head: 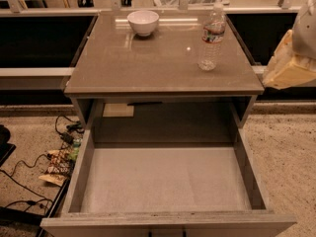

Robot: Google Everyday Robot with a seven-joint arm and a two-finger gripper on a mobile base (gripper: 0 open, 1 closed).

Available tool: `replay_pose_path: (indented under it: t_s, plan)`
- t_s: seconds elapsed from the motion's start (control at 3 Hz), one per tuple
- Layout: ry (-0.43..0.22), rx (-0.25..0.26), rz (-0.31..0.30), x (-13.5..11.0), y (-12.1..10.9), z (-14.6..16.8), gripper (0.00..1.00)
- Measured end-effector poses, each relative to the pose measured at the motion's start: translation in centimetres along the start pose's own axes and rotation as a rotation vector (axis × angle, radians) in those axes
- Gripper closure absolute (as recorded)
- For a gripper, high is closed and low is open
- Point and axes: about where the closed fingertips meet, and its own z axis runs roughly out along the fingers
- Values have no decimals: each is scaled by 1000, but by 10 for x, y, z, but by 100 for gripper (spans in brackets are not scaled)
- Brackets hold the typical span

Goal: Place water bottle into top drawer

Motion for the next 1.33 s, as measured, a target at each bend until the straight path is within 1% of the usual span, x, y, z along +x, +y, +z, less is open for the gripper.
replay_pose_path:
  t_s: [0.33, 0.67, 1.0, 1.33]
  plan:
    - [-3, 11, -2, -2, 0, -3, 10]
    - [-4, 15, -2, -2, -1, -4, 0]
    - [-24, 29, -2, -3, -4, -3, 0]
    - [-134, 73, 48, 1, -32, 16, 0]
